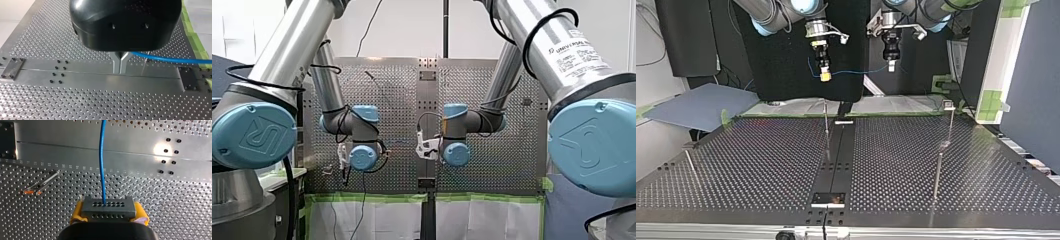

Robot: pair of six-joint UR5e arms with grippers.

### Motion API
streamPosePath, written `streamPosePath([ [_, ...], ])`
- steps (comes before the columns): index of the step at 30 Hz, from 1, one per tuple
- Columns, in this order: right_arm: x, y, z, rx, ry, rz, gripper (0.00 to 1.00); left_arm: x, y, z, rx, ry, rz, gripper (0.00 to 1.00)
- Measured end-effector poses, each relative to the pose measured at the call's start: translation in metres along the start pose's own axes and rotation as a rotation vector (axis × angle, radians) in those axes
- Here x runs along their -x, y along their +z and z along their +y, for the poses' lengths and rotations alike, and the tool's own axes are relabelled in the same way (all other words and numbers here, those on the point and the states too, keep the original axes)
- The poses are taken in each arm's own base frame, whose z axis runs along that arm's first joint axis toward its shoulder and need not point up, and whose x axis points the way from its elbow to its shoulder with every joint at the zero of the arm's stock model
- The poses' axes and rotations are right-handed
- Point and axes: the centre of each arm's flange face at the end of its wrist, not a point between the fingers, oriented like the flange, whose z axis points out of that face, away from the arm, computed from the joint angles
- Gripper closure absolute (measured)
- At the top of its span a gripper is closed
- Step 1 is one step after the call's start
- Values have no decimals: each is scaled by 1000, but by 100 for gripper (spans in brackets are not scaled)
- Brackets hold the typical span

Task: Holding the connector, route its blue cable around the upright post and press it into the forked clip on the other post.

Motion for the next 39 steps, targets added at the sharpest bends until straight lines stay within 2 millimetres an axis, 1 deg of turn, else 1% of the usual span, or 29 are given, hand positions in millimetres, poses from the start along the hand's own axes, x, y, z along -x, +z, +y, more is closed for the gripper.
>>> streamPosePath([
  [9,0,0,0,0,0,0,99,-1,0,1,-1,2,2,100],
  [12,0,0,0,0,0,0,99,-8,-3,6,1,15,21,100],
  [15,0,0,0,0,0,0,99,-16,-12,13,4,34,50,100],
  [18,0,0,0,0,0,0,99,-20,-17,17,5,43,65,100],
  [34,0,0,0,1,-1,-1,99,-22,-19,19,5,47,71,100],
  [39,9,8,5,33,-20,-28,99,-22,-19,19,5,47,71,100],
])
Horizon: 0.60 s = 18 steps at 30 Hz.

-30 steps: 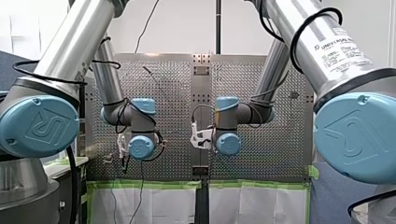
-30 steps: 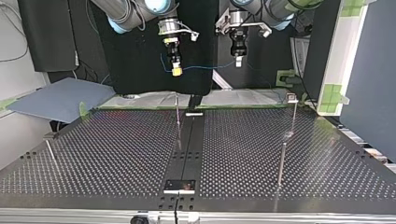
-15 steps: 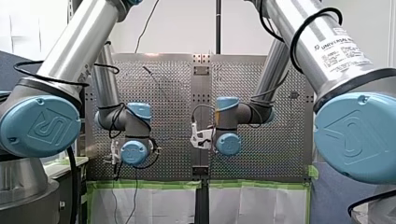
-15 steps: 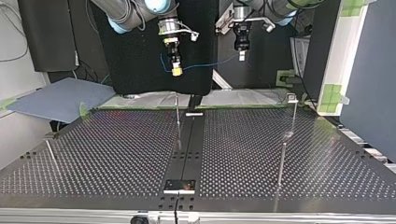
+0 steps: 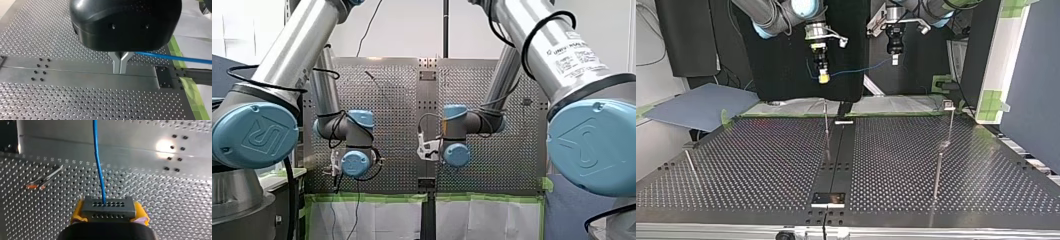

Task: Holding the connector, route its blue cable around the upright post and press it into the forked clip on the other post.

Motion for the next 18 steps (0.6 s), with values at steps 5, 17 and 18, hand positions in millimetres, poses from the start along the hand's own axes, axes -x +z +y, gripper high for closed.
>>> streamPosePath([
  [5,18,5,2,38,-19,-56,99,0,0,0,0,0,0,100],
  [17,52,-6,6,76,-57,-167,99,0,0,0,0,0,0,100],
  [18,53,-6,6,76,-58,-167,99,0,0,0,0,0,0,100],
])
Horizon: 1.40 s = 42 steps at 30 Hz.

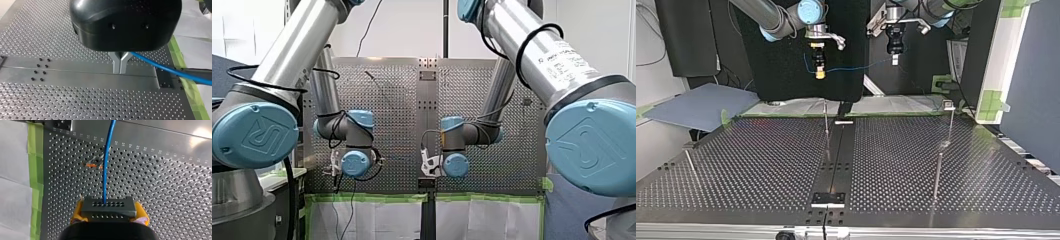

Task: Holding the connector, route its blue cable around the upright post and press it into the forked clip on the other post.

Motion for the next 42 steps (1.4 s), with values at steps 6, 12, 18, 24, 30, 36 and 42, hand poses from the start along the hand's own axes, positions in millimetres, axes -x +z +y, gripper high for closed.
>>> streamPosePath([
  [6,-6,3,1,11,7,5,99,11,14,-2,-1,8,-18,100],
  [12,-40,6,0,10,64,29,99,36,39,-7,-7,-38,-57,98],
  [18,-73,9,4,-28,100,60,99,69,61,-12,5,-117,-103,98],
  [24,-115,18,6,-67,126,109,99,94,74,-12,17,-180,-134,98],
  [30,-162,25,6,-112,136,163,99,120,85,-9,31,-237,-162,95],
  [36,-209,26,6,-158,145,217,99,145,94,-4,49,-266,-190,95],
  [42,-255,23,7,-204,152,269,99,169,99,3,64,-306,-212,95],
])
